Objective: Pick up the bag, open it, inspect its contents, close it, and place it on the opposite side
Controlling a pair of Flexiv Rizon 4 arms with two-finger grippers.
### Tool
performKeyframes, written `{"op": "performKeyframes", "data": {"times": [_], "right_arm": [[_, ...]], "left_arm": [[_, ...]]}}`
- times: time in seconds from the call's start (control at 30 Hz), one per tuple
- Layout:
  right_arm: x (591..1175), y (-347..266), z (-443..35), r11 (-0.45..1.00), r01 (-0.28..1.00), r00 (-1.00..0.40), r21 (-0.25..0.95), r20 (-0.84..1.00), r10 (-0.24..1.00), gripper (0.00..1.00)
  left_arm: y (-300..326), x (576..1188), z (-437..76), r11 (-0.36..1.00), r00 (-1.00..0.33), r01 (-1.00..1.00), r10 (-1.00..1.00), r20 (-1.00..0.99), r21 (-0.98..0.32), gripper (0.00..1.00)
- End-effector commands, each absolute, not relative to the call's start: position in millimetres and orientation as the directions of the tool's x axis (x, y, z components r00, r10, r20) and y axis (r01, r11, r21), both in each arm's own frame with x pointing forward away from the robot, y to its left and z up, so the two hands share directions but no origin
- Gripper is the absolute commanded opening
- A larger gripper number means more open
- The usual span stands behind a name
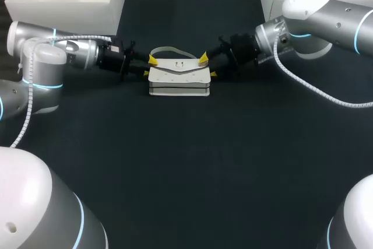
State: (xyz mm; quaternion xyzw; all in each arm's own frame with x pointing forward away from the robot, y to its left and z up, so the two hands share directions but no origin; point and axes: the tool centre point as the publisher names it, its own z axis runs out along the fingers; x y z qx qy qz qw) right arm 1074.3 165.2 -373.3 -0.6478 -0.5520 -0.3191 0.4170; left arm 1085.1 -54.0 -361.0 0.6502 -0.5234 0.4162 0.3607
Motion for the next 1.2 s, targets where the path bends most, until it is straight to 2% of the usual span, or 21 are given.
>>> {"op": "performKeyframes", "data": {"times": [0.03, 0.07, 0.43, 0.47, 0.5, 0.53, 0.57, 0.6, 0.83, 1.0, 1.17, 1.2], "right_arm": [[1073, 166, -377, -0.043, 0.981, 0.189, -0.190, 0.875, 0.446, 0.29], [1073, 166, -377, -0.043, 0.980, 0.191, -0.192, 0.874, 0.447, 0.02], [1071, 166, -377, -0.043, 0.981, 0.189, -0.190, 0.876, 0.444, 0.00], [1070, 166, -377, -0.044, 0.981, 0.189, -0.190, 0.875, 0.445, 0.00], [1070, 166, -376, -0.044, 0.981, 0.189, -0.190, 0.875, 0.446, 0.00], [1070, 166, -376, -0.046, 0.981, 0.190, -0.189, 0.874, 0.446, 0.18], [1069, 165, -375, -0.047, 0.981, 0.190, -0.190, 0.874, 0.447, 0.47], [1069, 165, -375, -0.048, 0.981, 0.191, -0.190, 0.874, 0.447, 1.00], [1064, 159, -370, -0.071, 0.981, 0.191, -0.178, 0.872, 0.451, 1.00], [1059, 146, -365, -0.107, 0.981, 0.192, -0.159, 0.850, 0.490, 1.00], [1056, 129, -359, -0.134, 0.980, 0.194, -0.146, 0.841, 0.504, 1.00], [1056, 127, -359, -0.137, 0.980, 0.195, -0.145, 0.839, 0.508, 1.00]], "left_arm": [[-56, 1087, -365, -0.194, 0.109, -0.980, -0.376, 0.920, 0.036, 0.00], [-56, 1087, -366, -0.196, 0.110, -0.980, -0.378, 0.919, 0.037, 0.00], [-53, 1085, -363, -0.200, 0.104, -0.979, -0.370, 0.923, 0.030, 0.00], [-52, 1085, -362, -0.201, 0.103, -0.979, -0.367, 0.924, 0.029, 0.26], [-52, 1084, -361, -0.202, 0.100, -0.979, -0.365, 0.925, 0.026, 0.43], [-51, 1083, -359, -0.203, 0.098, -0.979, -0.363, 0.926, 0.024, 0.68], [-51, 1082, -357, -0.205, 0.094, -0.979, -0.361, 0.928, 0.019, 0.88], [-50, 1081, -355, -0.205, 0.090, -0.979, -0.358, 0.929, 0.016, 1.00], [-47, 1069, -342, -0.204, 0.069, -0.979, -0.347, 0.935, -0.004, 1.00], [-48, 1060, -337, -0.184, 0.059, -0.983, -0.355, 0.933, -0.008, 0.76], [-46, 1054, -338, -0.184, 0.069, -0.983, -0.377, 0.923, -0.002, 0.71], [-45, 1053, -338, -0.186, 0.071, -0.983, -0.377, 0.923, -0.001, 0.67]]}}
